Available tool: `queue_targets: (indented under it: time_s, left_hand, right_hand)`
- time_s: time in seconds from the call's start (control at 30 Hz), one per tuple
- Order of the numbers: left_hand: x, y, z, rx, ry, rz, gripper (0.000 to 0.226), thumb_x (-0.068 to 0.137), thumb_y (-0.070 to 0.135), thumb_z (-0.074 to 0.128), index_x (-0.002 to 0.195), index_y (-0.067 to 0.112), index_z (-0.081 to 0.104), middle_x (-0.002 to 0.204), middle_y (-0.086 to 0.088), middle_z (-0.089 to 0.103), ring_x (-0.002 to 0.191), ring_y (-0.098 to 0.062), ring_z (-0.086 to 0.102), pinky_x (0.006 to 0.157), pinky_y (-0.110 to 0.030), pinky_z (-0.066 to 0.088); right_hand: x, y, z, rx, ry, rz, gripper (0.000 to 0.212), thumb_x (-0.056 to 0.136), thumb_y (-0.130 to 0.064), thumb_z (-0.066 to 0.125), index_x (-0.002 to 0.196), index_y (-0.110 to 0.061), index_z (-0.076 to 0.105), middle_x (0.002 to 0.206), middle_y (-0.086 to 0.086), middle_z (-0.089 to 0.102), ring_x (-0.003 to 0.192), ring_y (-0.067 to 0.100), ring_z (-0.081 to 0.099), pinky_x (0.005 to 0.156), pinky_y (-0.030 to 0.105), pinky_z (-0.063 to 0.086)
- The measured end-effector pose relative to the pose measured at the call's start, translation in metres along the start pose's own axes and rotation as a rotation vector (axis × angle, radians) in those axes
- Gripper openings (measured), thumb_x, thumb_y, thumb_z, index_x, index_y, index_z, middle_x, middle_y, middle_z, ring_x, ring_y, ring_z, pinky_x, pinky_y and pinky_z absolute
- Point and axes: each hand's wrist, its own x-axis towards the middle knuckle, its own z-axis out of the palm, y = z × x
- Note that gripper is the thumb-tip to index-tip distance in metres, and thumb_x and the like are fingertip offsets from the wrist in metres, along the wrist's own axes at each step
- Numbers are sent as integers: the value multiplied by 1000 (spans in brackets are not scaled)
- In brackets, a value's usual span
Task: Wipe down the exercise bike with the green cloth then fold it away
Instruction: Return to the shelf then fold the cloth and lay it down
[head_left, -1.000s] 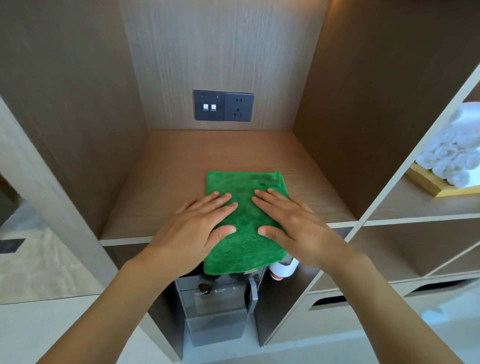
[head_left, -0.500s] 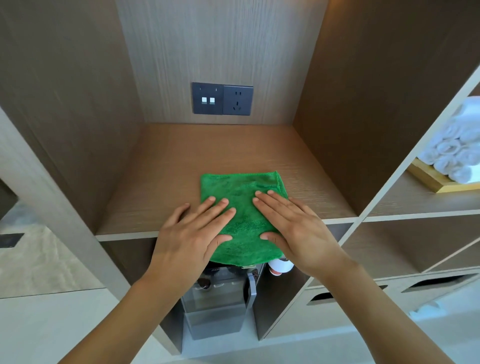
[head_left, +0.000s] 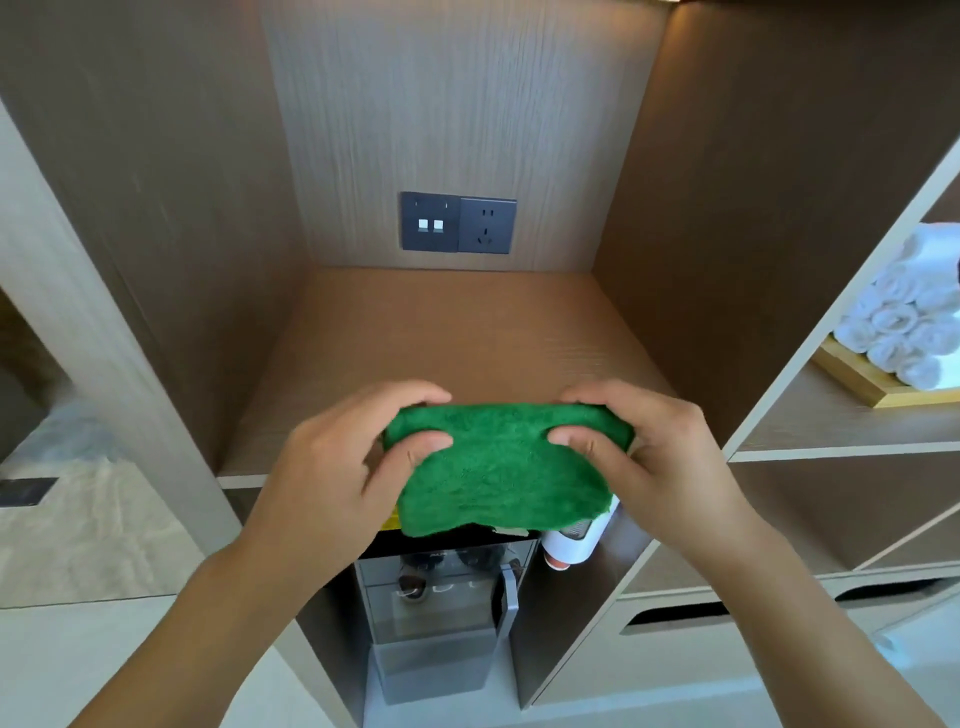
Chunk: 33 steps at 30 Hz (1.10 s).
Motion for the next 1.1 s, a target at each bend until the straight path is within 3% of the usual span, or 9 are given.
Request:
queue_targets:
  time_s: [0.13, 0.27, 0.33, 0.43, 0.57, 0.7, 0.87, 0.97, 1.1]
  left_hand:
    - [36, 0, -13, -99, 30, -71, 16, 97, 39, 70, 112, 34, 69, 97, 14, 72, 77, -21, 70, 68, -44, 58]
    - [57, -28, -3, 240, -75, -160, 29, 95, 25, 71, 123, 31, 67, 121, 12, 67, 108, -19, 66, 96, -46, 55]
    - [47, -27, 2, 280, -134, -133, 31, 99, 29, 65, 129, 32, 65, 131, 15, 61, 122, -13, 58, 107, -39, 48]
    - [17, -19, 12, 178, -321, -74, 38, 102, 49, 55, 139, 41, 59, 144, 24, 50, 135, 2, 43, 115, -24, 31]
    - [-7, -40, 23, 175, -397, -72, 52, 95, 67, 43, 137, 43, 63, 149, 27, 50, 142, 6, 39, 119, -21, 31]
    - [-6, -46, 29, 158, -365, -81, 56, 94, 65, 34, 136, 43, 65, 146, 33, 45, 142, 15, 31, 115, -5, 15]
    - [16, -49, 45, 166, -368, -93, 38, 102, 51, 50, 132, 37, 70, 146, 21, 57, 141, 7, 40, 118, -19, 30]
    - [36, -50, 63, 156, -372, -93, 32, 105, 32, 58, 135, 32, 68, 150, 13, 56, 146, -3, 42, 118, -18, 24]
    - [71, -50, 94, 148, -423, -103, 39, 108, 29, 52, 146, 29, 58, 160, 7, 45, 154, -11, 32, 121, -19, 17]
  right_hand:
    - [40, 0, -6, 92, -14, 62, 17, 94, -25, 77, 110, -20, 75, 104, -14, 74, 99, 13, 72, 84, 28, 57]
    - [62, 39, 19, -209, -54, 118, 15, 95, -17, 71, 110, -18, 74, 105, -4, 70, 96, 22, 69, 85, 49, 57]
    - [54, 39, 31, -328, -118, 85, 23, 96, -21, 61, 116, -19, 72, 110, -1, 67, 103, 26, 66, 89, 47, 56]
    - [28, 18, 49, -179, -265, 72, 34, 104, -32, 55, 132, -17, 70, 132, -3, 67, 123, 17, 62, 107, 37, 48]
    - [5, 16, 69, -294, -351, 38, 54, 106, -49, 38, 146, -21, 60, 155, -7, 54, 145, 14, 46, 120, 39, 37]
    - [2, 32, 70, -274, -357, 29, 52, 109, -46, 31, 153, -28, 53, 161, -16, 45, 154, 6, 32, 127, 36, 27]
    - [25, 61, 66, -196, -405, 87, 43, 110, -32, 43, 151, -25, 55, 160, -17, 46, 155, 9, 31, 129, 41, 25]
    - [45, 83, 56, -179, -437, 112, 41, 110, -20, 49, 150, -20, 56, 158, -12, 47, 155, 14, 32, 129, 40, 24]
    - [77, 113, 39, -238, -461, 201, 41, 110, -16, 49, 150, -22, 56, 158, -13, 48, 157, 18, 30, 128, 38, 20]
